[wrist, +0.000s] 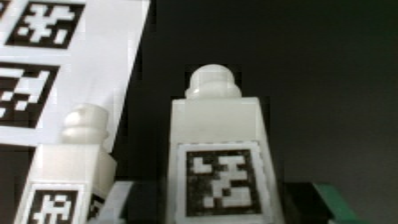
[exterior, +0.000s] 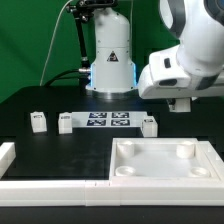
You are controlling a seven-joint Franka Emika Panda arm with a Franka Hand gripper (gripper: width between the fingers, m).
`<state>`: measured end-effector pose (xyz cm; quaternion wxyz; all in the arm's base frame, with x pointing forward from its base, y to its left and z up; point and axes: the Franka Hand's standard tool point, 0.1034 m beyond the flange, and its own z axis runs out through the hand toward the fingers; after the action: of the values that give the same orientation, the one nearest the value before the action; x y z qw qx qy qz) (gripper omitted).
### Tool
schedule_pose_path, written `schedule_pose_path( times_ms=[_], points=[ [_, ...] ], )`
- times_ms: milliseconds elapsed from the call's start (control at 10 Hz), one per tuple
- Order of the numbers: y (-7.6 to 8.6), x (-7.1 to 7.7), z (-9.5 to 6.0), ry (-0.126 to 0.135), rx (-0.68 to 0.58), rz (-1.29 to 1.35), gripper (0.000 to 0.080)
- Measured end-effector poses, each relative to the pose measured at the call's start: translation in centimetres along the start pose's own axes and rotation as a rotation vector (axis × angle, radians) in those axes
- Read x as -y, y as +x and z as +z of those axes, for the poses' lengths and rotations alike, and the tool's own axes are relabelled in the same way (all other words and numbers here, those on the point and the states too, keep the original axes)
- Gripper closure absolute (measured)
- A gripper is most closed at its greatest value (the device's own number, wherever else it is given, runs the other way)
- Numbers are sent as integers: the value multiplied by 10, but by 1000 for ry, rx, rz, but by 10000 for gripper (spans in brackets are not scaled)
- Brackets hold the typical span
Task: Assemble one leg
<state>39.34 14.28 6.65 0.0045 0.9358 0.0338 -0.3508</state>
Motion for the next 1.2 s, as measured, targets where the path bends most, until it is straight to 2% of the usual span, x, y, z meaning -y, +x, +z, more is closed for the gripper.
schedule_pose_path(
  times_ms=[200, 300, 400, 500, 600, 900, 1000, 1200],
  points=[
    [2, -8, -43, 16, -163, -10, 509],
    [5, -10, -52, 21, -206, -10, 509],
    [14, -7, -53, 27, -324, -13, 509],
    [10, -8, -52, 28, -426, -16, 509],
    [9, -9, -51, 29, -476, -17, 509],
    [32, -10, -68, 51, -842, -63, 509],
    [36, -10, -74, 50, -879, -76, 509],
    [55, -13, -100, 44, -890, -101, 509]
  ],
)
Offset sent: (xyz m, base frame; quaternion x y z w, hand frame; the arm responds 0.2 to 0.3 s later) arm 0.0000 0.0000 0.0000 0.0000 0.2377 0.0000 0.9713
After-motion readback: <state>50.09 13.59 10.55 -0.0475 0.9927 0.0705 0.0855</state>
